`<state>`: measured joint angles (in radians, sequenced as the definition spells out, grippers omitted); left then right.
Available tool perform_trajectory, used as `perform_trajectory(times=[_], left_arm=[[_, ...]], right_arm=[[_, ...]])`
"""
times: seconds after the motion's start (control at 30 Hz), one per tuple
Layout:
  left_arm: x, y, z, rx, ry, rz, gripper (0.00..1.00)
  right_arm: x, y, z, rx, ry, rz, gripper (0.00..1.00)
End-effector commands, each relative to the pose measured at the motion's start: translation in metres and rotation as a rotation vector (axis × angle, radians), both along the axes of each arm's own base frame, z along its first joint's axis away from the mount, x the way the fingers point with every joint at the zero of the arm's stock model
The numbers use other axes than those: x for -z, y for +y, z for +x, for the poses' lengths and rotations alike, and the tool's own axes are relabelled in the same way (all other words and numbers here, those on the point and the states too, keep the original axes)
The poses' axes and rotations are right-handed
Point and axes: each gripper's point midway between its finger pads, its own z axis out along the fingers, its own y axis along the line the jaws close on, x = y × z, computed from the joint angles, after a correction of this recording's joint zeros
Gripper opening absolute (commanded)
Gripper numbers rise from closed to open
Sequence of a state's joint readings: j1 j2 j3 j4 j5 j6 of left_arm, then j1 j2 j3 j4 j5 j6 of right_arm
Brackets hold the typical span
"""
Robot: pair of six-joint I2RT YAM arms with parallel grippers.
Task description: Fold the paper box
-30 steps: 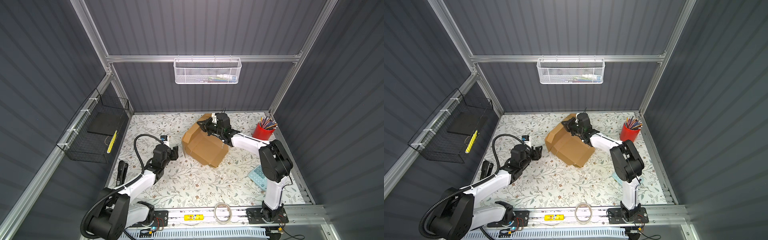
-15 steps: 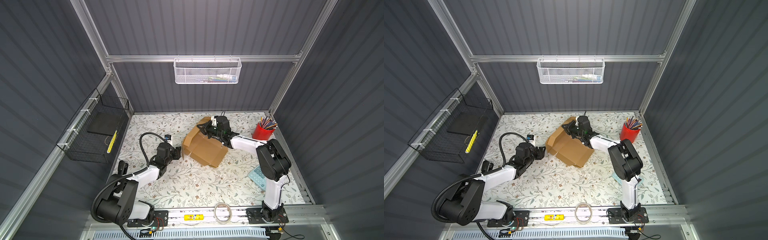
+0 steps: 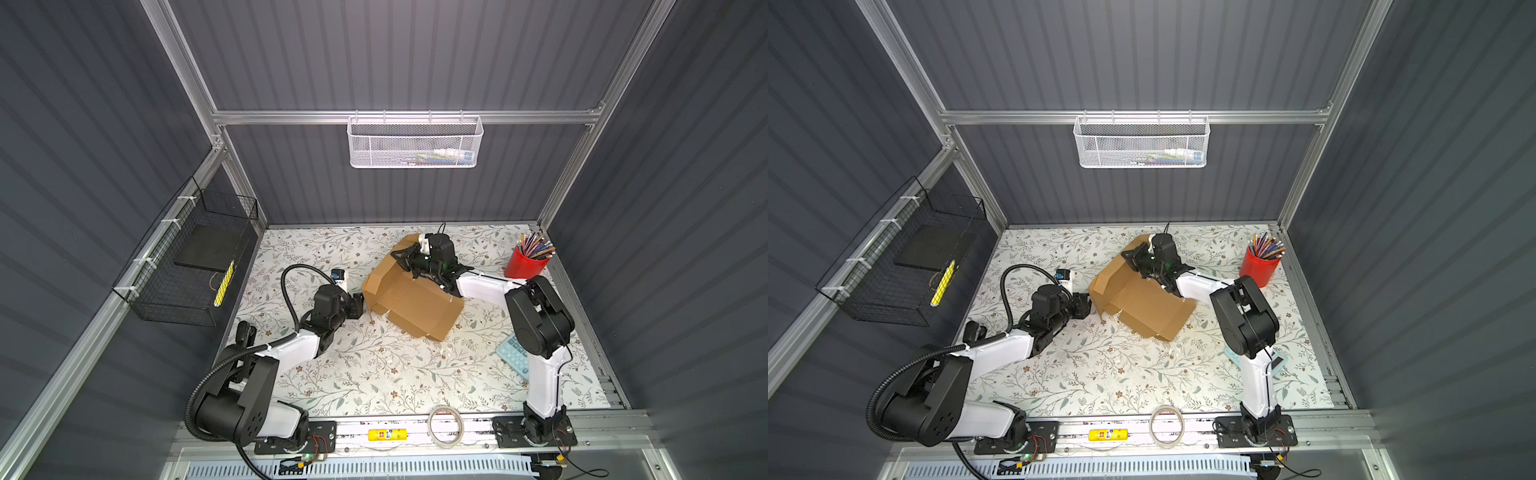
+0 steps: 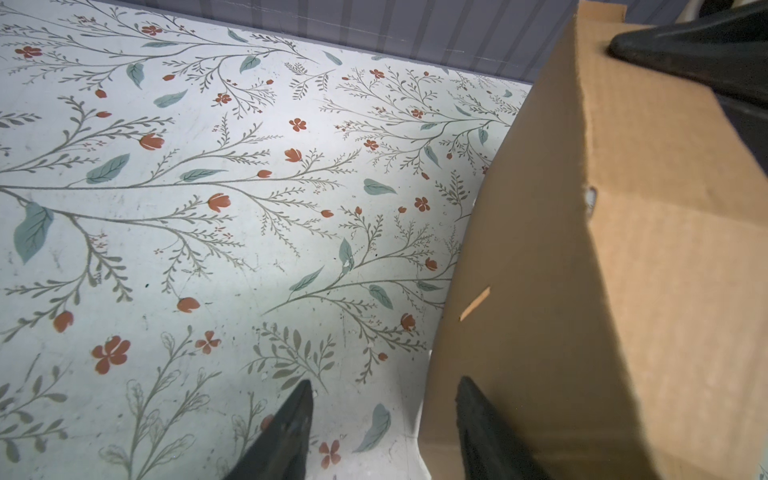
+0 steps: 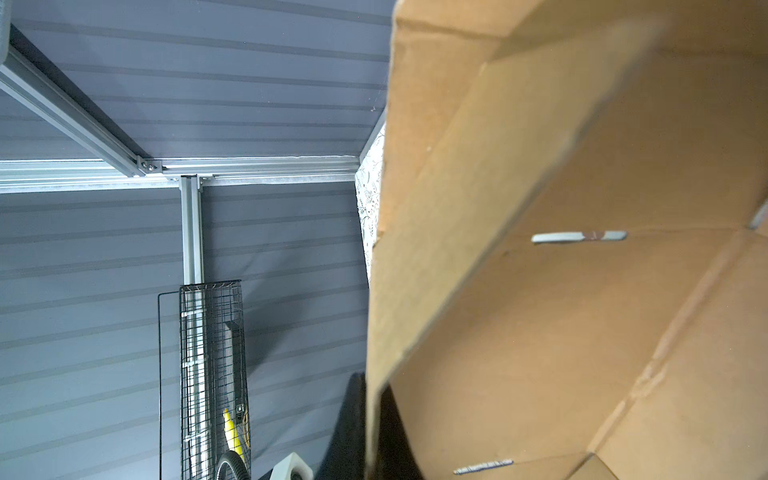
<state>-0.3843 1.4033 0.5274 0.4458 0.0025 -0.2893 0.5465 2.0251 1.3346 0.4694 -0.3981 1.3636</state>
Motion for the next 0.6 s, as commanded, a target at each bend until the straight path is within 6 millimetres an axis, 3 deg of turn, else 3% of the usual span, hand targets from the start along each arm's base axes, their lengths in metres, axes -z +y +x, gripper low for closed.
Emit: perform_trajectory(times=[0.0,0.57], left_arm=[[0.002,0.001,-0.005,0.013,0.008,-0.002,0.56],[0.003,-0.017,-0.014,0.085,0.006,-0.093,0.53]], right_arm=[[0.003,0.006,0.003,-0.011,-0.003,-0.020,0.00],[-0.004,0.016,0.007,-0.017,-0.012,-0.026,0.00]])
